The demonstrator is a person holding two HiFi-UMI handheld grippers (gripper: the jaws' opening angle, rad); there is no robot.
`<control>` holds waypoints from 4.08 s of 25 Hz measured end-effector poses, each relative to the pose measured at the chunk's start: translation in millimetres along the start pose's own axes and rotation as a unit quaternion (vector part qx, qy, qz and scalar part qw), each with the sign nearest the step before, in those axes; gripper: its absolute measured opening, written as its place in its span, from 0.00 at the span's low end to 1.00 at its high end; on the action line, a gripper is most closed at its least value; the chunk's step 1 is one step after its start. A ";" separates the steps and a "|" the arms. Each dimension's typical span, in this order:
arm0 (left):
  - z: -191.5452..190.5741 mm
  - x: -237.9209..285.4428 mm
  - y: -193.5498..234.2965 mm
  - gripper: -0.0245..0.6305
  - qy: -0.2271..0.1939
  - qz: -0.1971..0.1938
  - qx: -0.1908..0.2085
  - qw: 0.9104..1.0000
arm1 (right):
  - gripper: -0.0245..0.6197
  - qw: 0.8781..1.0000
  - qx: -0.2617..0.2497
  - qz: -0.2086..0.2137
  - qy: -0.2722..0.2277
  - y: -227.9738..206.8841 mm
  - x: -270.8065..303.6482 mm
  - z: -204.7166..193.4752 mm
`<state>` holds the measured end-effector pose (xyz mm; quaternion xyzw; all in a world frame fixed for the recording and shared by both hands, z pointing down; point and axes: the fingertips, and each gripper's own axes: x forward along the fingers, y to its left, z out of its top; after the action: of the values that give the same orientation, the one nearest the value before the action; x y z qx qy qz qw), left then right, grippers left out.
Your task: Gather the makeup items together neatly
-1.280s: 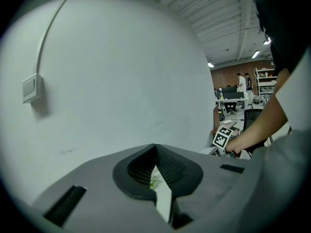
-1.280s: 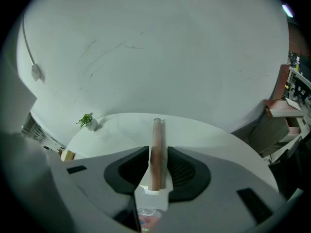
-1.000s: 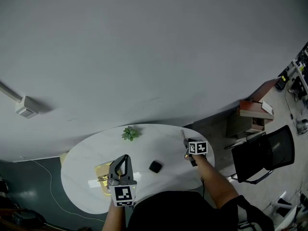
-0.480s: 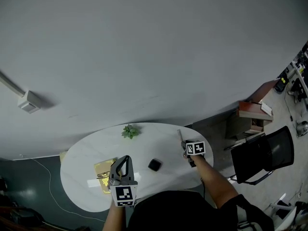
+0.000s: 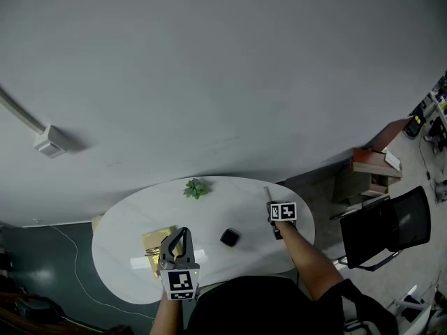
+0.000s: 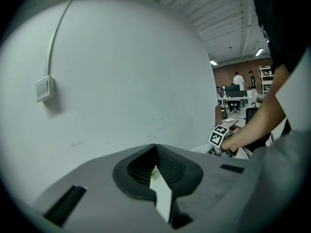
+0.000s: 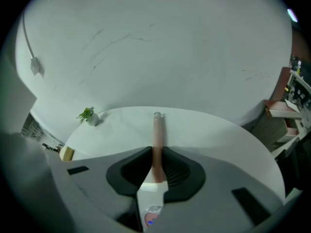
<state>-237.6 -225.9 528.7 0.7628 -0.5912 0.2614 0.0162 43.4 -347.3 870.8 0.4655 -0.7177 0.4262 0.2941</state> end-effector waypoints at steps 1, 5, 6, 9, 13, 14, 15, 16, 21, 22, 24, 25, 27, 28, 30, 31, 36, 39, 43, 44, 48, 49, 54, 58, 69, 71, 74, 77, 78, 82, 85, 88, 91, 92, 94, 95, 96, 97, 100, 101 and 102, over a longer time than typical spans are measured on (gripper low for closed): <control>-0.7 0.2 -0.3 0.07 0.000 -0.001 0.000 1.000 | 0.17 1.000 0.011 -0.006 -0.005 -3.9 -1.9 0.4; 0.4 2.5 -2.5 0.07 -0.003 -0.005 0.002 1.000 | 0.17 0.999 0.016 -0.026 -0.010 -18.5 -9.1 0.9; 0.7 3.2 -3.6 0.07 -0.003 -0.007 0.002 1.000 | 0.17 1.000 0.010 -0.027 -0.007 -20.6 -9.1 -0.2; 2.1 5.1 -7.9 0.07 -0.004 -0.013 0.004 1.000 | 0.17 1.000 0.004 -0.027 0.000 -22.4 -8.0 -2.3; 3.0 3.9 -11.2 0.07 -0.007 -0.015 0.005 1.000 | 0.17 1.000 0.005 -0.031 -0.003 -23.6 -9.1 -2.3; 2.3 3.0 -10.8 0.07 -0.007 -0.014 0.005 1.000 | 0.17 1.000 0.006 -0.028 -0.004 -23.0 -9.1 -2.4; 1.6 1.8 -10.1 0.07 -0.006 -0.013 0.005 1.000 | 0.17 1.000 0.006 -0.023 -0.004 -21.6 -9.2 -2.4; 1.1 0.3 -9.2 0.07 -0.006 -0.012 0.005 1.000 | 0.17 1.000 0.007 -0.018 -0.005 -19.9 -9.5 -2.3; 0.7 -7.0 -6.2 0.07 -0.007 -0.005 0.001 1.000 | 0.22 1.000 0.004 -0.008 -0.015 -15.6 -15.6 2.0; 0.9 -7.8 -6.1 0.07 -0.008 -0.004 0.001 1.000 | 0.23 1.000 0.003 -0.008 -0.016 -15.3 -16.5 2.8; 1.5 -9.0 -6.7 0.07 -0.010 -0.004 0.000 1.000 | 0.23 1.000 0.003 -0.008 -0.016 -14.5 -18.1 2.7; 1.9 -9.7 -7.2 0.07 -0.011 -0.004 0.000 1.000 | 0.23 1.000 0.002 -0.009 -0.016 -14.2 -18.4 1.7; 2.0 -11.5 -8.4 0.07 -0.012 -0.005 0.000 1.000 | 0.23 1.000 0.002 -0.010 -0.013 -14.3 -18.4 -1.2; 1.6 -12.4 -9.1 0.07 -0.013 -0.005 -0.001 1.000 | 0.23 1.000 0.002 -0.010 -0.012 -14.5 -18.7 -2.6; -0.1 -14.6 -10.6 0.07 -0.012 -0.004 -0.002 1.000 | 0.23 1.000 0.000 -0.011 -0.012 -14.6 -20.1 -3.8; -1.2 -15.8 -11.1 0.07 -0.011 -0.004 -0.003 1.000 | 0.23 1.000 -0.001 -0.010 -0.013 -14.7 -20.5 -3.9; -6.3 -21.3 -10.5 0.07 -0.007 -0.001 -0.003 1.000 | 0.23 1.000 -0.001 -0.009 -0.018 -14.9 -23.2 -4.3; -5.0 -23.3 -7.8 0.07 -0.012 0.001 -0.004 1.000 | 0.23 0.999 -0.015 -0.005 -0.029 -13.8 -37.7 -1.0; -5.0 -24.6 -6.1 0.07 -0.016 0.004 -0.007 1.000 | 0.27 0.996 -0.091 -0.006 -0.015 -19.7 -55.8 -22.2; -5.1 -24.2 -8.0 0.07 -0.016 0.003 -0.007 1.000 | 0.30 0.994 -0.105 -0.002 -0.008 -20.2 -57.7 -30.6; -1.2 -22.2 -20.9 0.07 -0.019 -0.008 -0.005 1.000 | 0.44 0.989 -0.144 0.028 0.030 -7.3 -55.1 -66.0; -0.4 -22.4 -24.0 0.07 -0.020 -0.011 -0.004 1.000 | 0.45 0.987 -0.155 0.031 0.039 -3.3 -52.7 -74.3; -1.2 -28.6 -34.5 0.07 -0.016 -0.016 -0.001 1.000 | 0.46 0.974 -0.221 -0.008 0.050 -4.1 -46.0 -87.8; -10.4 -34.3 -34.0 0.07 -0.007 -0.010 -0.008 1.000 | 0.42 0.968 -0.245 -0.016 0.040 -2.0 -46.1 -80.5; -17.3 -39.8 -24.7 0.07 -0.003 0.008 -0.025 1.000 | 0.42 0.971 -0.238 0.026 0.021 40.4 -48.5 -47.2; -18.9 -38.5 -21.1 0.07 -0.001 0.011 -0.026 1.000 | 0.42 0.972 -0.233 0.030 0.018 46.4 -40.9 -35.5; -20.4 -38.3 -13.3 0.07 0.001 0.018 -0.026 1.000 | 0.42 0.973 -0.228 0.032 0.012 53.8 -31.7 -17.3; -22.1 -36.6 -4.4 0.07 0.006 0.023 -0.028 0.999 | 0.42 0.975 -0.222 0.026 0.016 54.6 -21.2 -5.9; -23.5 -35.0 -1.6 0.07 0.008 0.024 -0.028 0.999 | 0.42 0.975 -0.222 0.023 0.018 54.3 -17.2 -2.5; -29.5 -27.3 5.2 0.07 0.016 0.024 -0.028 0.999 | 0.42 0.975 -0.221 0.012 0.026 51.9 -0.4 6.1; -31.5 -21.4 6.2 0.07 0.020 0.020 -0.028 0.999 | 0.42 0.976 -0.214 0.008 0.033 50.0 8.5 7.3; -33.1 -16.7 8.3 0.07 0.023 0.019 -0.030 0.999 | 0.42 0.977 -0.212 0.005 0.037 49.2 14.6 6.5; -33.7 -13.1 9.2 0.07 0.025 0.018 -0.031 0.999 | 0.42 0.977 -0.210 0.005 0.033 47.8 15.3 5.6; -33.4 -11.9 9.0 0.07 0.025 0.018 -0.031 0.999 | 0.42 0.978 -0.208 0.007 0.032 47.7 14.6 5.1; -31.8 -9.4 6.9 0.07 0.023 0.016 -0.031 0.999 | 0.42 0.978 -0.205 0.016 0.030 48.0 11.2 3.3; -30.6 -8.1 5.2 0.07 0.022 0.014 -0.031 0.999 | 0.42 0.978 -0.204 0.020 0.029 48.3 8.1 2.4; -29.2 -6.9 3.4 0.07 0.021 0.013 -0.031 0.999 | 0.42 0.979 -0.203 0.023 0.027 49.2 4.1 1.9; -27.8 -5.9 1.8 0.07 0.019 0.011 -0.030 0.999 | 0.42 0.978 -0.204 0.028 0.023 51.6 -0.6 1.3; -25.3 -5.1 -0.8 0.07 0.017 0.009 -0.030 0.999 | 0.42 0.974 -0.222 0.051 0.019 69.7 -16.3 -6.5; -25.0 -5.6 -1.1 0.07 0.016 0.010 -0.031 0.999 | 0.42 0.971 -0.229 0.062 0.021 77.6 -21.0 -12.0; -24.7 -6.4 -1.0 0.07 0.015 0.011 -0.032 0.999 | 0.42 0.969 -0.236 0.073 0.025 86.0 -24.8 -18.5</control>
<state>-247.2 -211.6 547.6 0.7514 -0.6072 0.2540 0.0467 -25.4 -303.1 830.0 0.3185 -0.8227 0.2765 0.3811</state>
